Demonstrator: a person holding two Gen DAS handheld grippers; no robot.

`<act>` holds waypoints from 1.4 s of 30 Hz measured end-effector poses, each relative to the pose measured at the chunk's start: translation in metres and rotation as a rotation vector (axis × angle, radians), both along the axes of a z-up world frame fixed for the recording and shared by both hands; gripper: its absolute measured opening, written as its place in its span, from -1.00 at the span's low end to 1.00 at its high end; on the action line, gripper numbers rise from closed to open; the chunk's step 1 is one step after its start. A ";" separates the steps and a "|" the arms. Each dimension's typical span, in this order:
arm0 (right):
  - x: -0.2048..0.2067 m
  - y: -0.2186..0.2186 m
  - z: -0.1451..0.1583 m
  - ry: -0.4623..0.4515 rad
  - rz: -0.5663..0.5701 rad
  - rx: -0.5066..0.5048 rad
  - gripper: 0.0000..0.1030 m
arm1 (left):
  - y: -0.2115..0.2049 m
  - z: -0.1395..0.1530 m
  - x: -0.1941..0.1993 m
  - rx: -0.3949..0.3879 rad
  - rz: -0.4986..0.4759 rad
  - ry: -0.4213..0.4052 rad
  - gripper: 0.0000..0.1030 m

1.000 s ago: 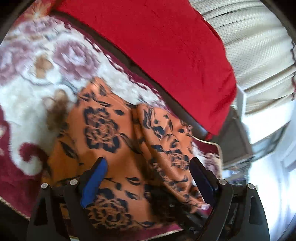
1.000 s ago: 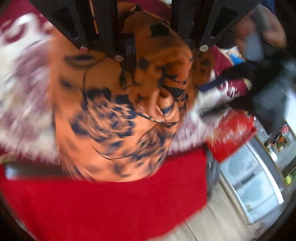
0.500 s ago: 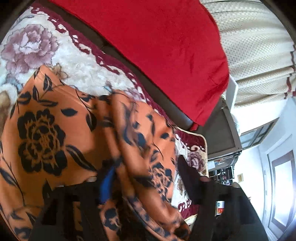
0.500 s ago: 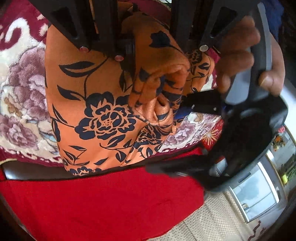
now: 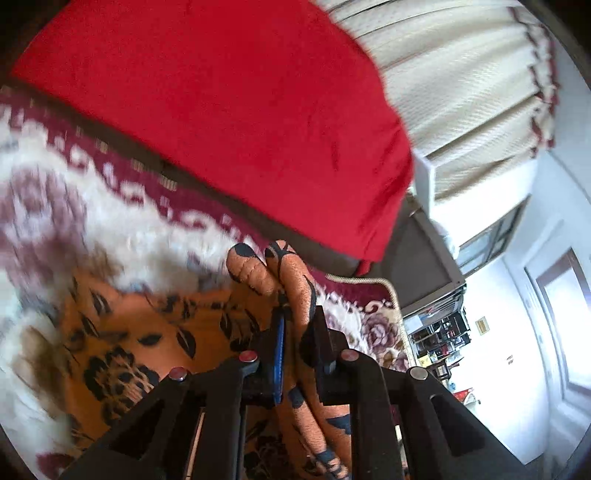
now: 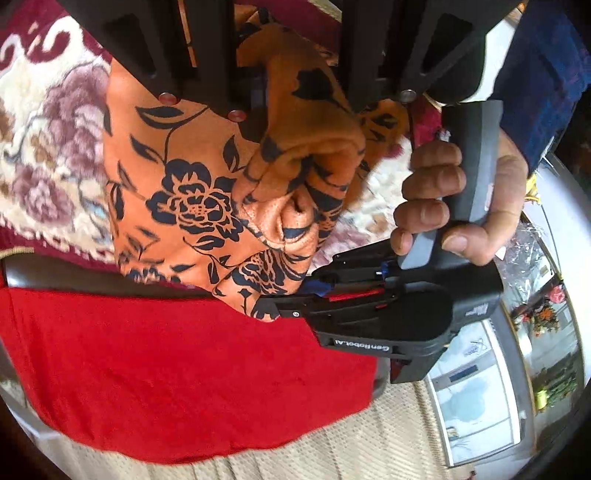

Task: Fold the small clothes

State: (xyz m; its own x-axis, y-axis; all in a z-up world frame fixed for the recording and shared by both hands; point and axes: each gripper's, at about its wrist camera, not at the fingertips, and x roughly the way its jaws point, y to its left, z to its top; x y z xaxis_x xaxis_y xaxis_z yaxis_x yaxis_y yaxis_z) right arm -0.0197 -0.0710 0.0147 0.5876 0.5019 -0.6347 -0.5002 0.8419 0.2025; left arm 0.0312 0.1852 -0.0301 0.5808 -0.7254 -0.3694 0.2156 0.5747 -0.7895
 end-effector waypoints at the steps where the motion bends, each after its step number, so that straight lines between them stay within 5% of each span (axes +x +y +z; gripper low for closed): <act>1: -0.004 0.005 0.006 -0.019 0.005 -0.001 -0.75 | 0.006 0.006 -0.003 0.011 0.004 -0.021 -0.74; 6: -0.015 0.047 0.018 -0.067 0.057 -0.026 -0.75 | 0.043 -0.011 -0.003 0.089 0.041 -0.017 -0.74; 12: 0.013 0.094 -0.049 0.094 0.086 -0.090 -0.75 | 0.061 -0.090 0.020 0.174 0.043 0.186 -0.76; 18: 0.023 0.094 -0.036 0.099 0.080 -0.058 -0.74 | 0.066 -0.069 0.014 0.174 0.037 0.085 -0.76; 26: 0.013 0.107 -0.075 0.163 0.047 -0.087 -0.67 | 0.071 -0.110 0.022 0.198 0.031 0.183 -0.76; 30: 0.014 0.108 -0.073 0.165 0.070 -0.047 -0.45 | 0.069 -0.107 0.024 0.213 0.032 0.180 -0.76; 38: 0.004 0.104 -0.072 0.184 0.082 0.005 -0.42 | 0.070 -0.108 0.026 0.228 0.033 0.193 -0.76; 41: -0.006 0.101 -0.069 0.186 0.088 0.029 -0.27 | 0.070 -0.111 0.027 0.232 0.033 0.201 -0.76; 42: -0.010 0.102 -0.067 0.187 0.095 0.037 -0.06 | 0.071 -0.111 0.027 0.232 0.033 0.202 -0.76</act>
State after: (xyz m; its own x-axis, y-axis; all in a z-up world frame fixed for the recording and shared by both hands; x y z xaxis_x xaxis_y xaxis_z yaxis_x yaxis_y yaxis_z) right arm -0.0298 0.0310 -0.0522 0.4105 0.5747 -0.7080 -0.5280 0.7828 0.3293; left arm 0.0582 0.2557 -0.1416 0.5006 -0.5900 -0.6335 0.0454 0.7487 -0.6614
